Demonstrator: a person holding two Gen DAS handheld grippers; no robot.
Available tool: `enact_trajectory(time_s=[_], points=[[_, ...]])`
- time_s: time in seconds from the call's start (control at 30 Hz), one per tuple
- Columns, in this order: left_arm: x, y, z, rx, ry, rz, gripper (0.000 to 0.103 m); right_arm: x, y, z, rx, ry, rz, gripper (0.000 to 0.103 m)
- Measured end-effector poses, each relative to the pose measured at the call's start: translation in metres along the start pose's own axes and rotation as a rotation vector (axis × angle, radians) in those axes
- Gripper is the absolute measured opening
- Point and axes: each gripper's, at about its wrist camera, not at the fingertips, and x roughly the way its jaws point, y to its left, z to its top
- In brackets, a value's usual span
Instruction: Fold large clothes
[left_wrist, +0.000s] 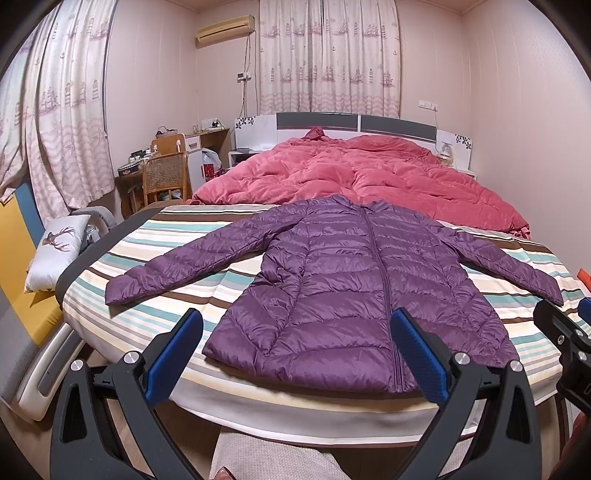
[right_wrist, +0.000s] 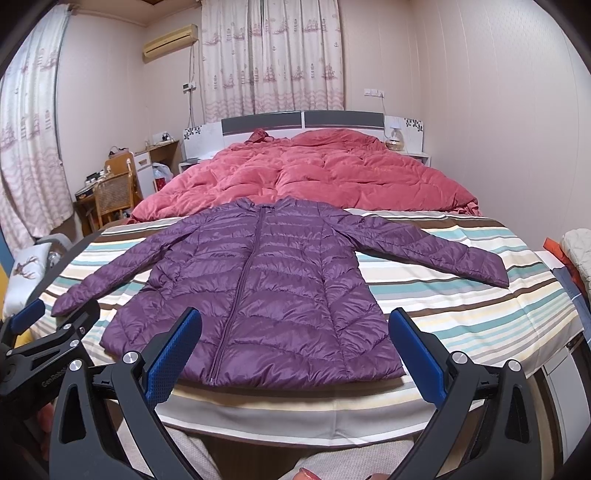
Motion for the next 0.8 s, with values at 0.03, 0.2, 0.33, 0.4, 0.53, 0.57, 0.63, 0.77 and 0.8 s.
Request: enact_trajectory(time_s=[0.03,0.2,0.33,0.4,0.53,0.57,0.63,0.77,0.8], points=[[0.0001,0.0000,0.0001,0.000,0.000,0.000,0.101,0.0025,0.0001,-0.0018,0.000,0.001,0.002,0.100],[0.0006,0.0001,0.0000,0.000,0.001,0.000,0.101,0.0028,-0.0001,-0.0016,0.001,0.002,0.005,0.100],[0.0000,-0.0005,-0.0008,0.000,0.001,-0.001,0.101,0.0012,-0.0001,-0.0019,0.004,0.005,0.005,0.100],[0.0001,-0.0012,-0.0015,-0.001,0.001,-0.002,0.101,0.0014,0.0000,-0.0018,0.002,0.006,0.003,0.100],[0.0003,-0.0020,-0.0023,0.001,0.002,-0.003,0.101,0.0006,0.0006,-0.0019,0.001,0.008,0.003,0.100],[0.0005,-0.0011,-0.0014,-0.001,0.002,-0.001,0.101,0.0014,0.0000,-0.0021,0.004,0.007,0.005,0.100],[0.0006,-0.0014,-0.0018,-0.001,0.002,-0.002,0.101,0.0010,0.0004,-0.0022,0.004,0.010,0.002,0.100],[0.0008,-0.0015,-0.0018,-0.001,0.004,-0.003,0.101,0.0007,0.0008,-0.0029,0.003,0.012,0.002,0.100],[0.0008,-0.0014,-0.0018,-0.001,0.005,-0.003,0.101,0.0019,-0.0001,-0.0027,0.005,0.011,0.005,0.100]])
